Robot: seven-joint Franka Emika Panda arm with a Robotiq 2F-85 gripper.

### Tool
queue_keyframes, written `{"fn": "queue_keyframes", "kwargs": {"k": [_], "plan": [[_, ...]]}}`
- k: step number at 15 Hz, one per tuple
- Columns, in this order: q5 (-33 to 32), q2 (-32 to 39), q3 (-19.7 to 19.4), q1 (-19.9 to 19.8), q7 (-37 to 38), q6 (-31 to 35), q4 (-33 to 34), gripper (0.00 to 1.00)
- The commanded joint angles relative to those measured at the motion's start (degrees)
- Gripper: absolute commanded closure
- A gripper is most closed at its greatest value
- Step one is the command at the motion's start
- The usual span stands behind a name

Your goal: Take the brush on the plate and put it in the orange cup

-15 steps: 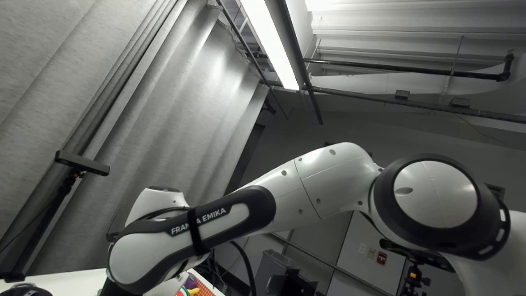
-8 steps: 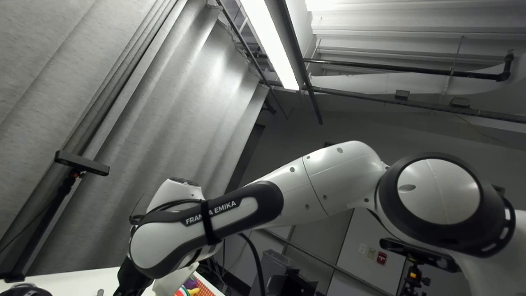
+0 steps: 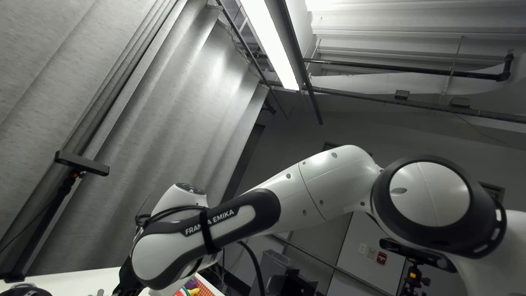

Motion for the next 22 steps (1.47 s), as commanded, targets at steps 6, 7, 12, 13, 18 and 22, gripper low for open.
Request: {"fn": "queue_keyframes", "kwargs": {"k": [6, 7, 12, 13, 18, 22], "plan": [[-0.2, 2.8, -2.2, -0.4, 3.1, 13.6, -4.8, 0.96], [-0.2, 2.9, -2.4, -0.4, 3.1, 15.1, -5.5, 0.96], [-0.5, 3.1, -2.9, -0.1, 3.0, 21.5, -8.8, 0.96], [-0.5, 3.1, -2.9, -0.1, 2.9, 23.0, -9.7, 0.96], [-1.3, 3.0, -4.4, 1.3, 3.6, 30.9, -14.3, 0.96], [-0.7, 3.1, -5.1, 2.1, 3.4, 38.1, -18.7, 0.6]]}}
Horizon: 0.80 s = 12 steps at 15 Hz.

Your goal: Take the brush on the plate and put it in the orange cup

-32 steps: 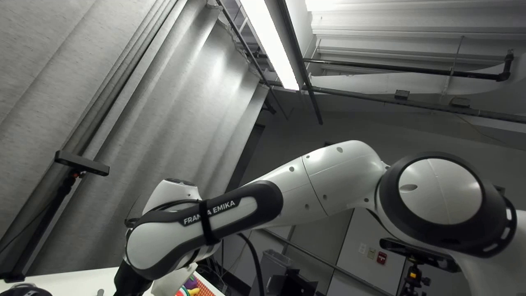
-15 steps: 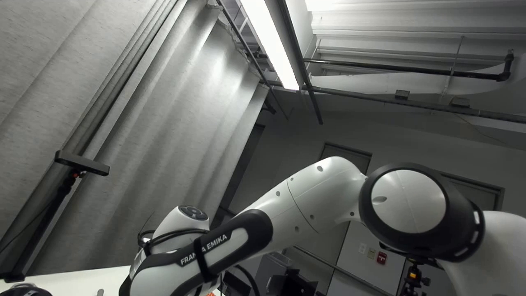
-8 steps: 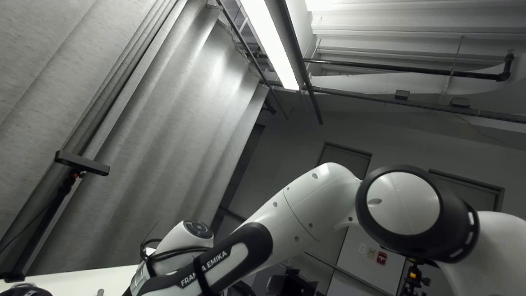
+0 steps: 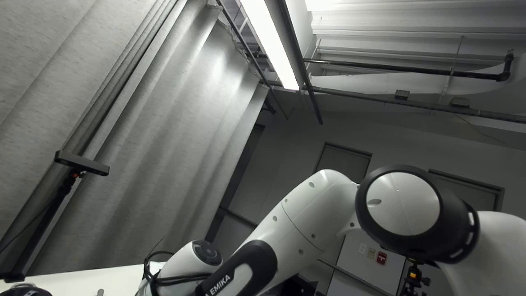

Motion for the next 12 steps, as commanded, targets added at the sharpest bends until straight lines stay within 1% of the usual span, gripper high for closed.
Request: {"fn": "queue_keyframes", "kwargs": {"k": [1, 4, 6, 8, 12], "plan": [[-0.2, -0.7, -2.6, 2.6, 1.8, 7.1, -4.8, 0.53], [1.4, -0.3, -5.8, 6.5, 1.4, 11.9, -7.5, 0.31], [2.0, -0.1, -6.9, 8.3, 1.2, 13.7, -9.1, 0.15], [3.3, 0.1, -8.3, 10.7, 0.8, 15.1, -10.4, 0.01], [7.5, 0.1, -12.4, 17.4, 0.2, 16.4, -12.3, 0.0]]}}
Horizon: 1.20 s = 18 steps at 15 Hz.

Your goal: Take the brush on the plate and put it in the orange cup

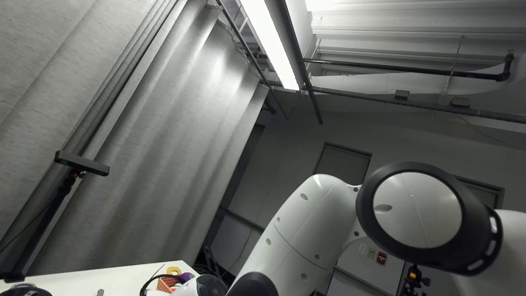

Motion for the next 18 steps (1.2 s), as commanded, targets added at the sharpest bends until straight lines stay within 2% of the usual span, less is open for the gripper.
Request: {"fn": "queue_keyframes", "kwargs": {"k": [1, 2, 7, 10, 13, 16, 17, 18], "plan": [[4.7, 0.0, -5.1, 7.8, -0.1, 3.0, -2.4, 0.0], [5.7, 0.1, -6.4, 9.5, -0.2, 3.1, -2.5, 0.0], [15.0, 3.1, -18.9, 24.5, -0.7, 7.6, -3.5, 0.0], [19.1, 4.9, -22.6, 29.7, -0.8, 9.0, -4.0, 0.0], [22.1, 6.9, -25.1, 33.5, -0.6, 10.9, -3.9, 0.0], [26.9, 8.2, -25.1, 34.8, -2.4, 12.9, -3.7, 0.0], [24.7, 6.4, -22.6, 31.8, -2.5, 10.1, -3.0, 0.0], [25.0, 6.7, -22.5, 31.9, -2.6, 10.3, -3.0, 0.0]]}}
